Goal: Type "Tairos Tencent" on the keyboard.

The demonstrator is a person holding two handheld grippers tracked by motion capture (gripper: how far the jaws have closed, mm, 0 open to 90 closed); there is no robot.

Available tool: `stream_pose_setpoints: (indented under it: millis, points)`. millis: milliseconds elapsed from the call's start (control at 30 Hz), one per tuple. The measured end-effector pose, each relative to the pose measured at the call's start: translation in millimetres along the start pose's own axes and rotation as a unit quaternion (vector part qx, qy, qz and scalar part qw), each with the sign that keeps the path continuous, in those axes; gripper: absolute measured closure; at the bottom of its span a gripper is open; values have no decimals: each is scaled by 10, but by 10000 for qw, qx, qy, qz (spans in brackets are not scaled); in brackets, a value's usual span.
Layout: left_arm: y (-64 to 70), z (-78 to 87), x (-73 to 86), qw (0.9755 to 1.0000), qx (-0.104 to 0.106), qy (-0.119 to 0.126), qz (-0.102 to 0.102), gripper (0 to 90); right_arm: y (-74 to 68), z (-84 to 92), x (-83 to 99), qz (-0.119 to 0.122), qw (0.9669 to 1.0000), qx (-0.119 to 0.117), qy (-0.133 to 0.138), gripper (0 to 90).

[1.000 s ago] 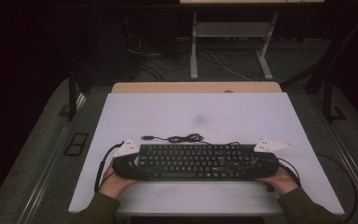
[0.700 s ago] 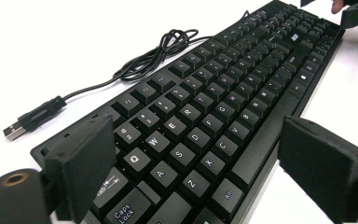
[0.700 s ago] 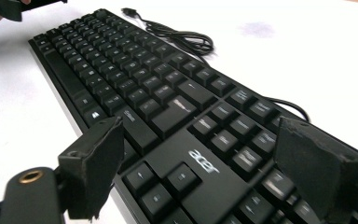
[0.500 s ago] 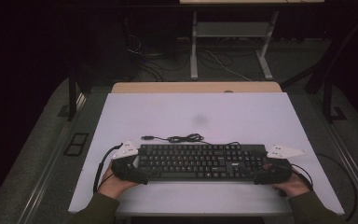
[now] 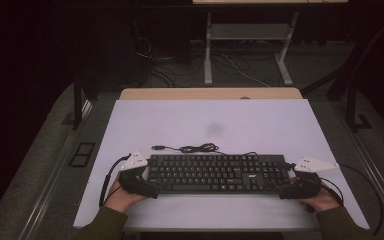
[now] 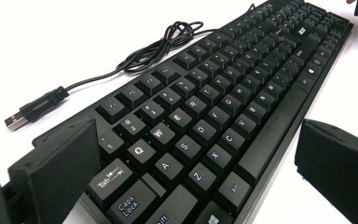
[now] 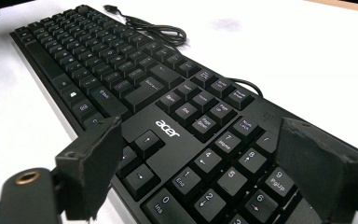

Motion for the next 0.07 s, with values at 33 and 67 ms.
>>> stream_pose_setpoints:
  millis: [33, 67]
  points:
    - [-2, -1, 1, 10000, -2, 4, 6, 0, -1, 0, -1, -12, 10000, -3, 2, 145]
    - [-3, 0, 3, 10000, 4, -2, -7, 0, 1, -1, -3, -13, 10000, -7, 9, 145]
Point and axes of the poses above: each handheld gripper's, and its own axes: z roughly backward along the jaws, x roughly out of its underside, y roughly to its right, the point moved 9 cm from there along -z, roughly forward along the jaws, and after that the axes turned 15 degrees about y, right-handed, at the moved point
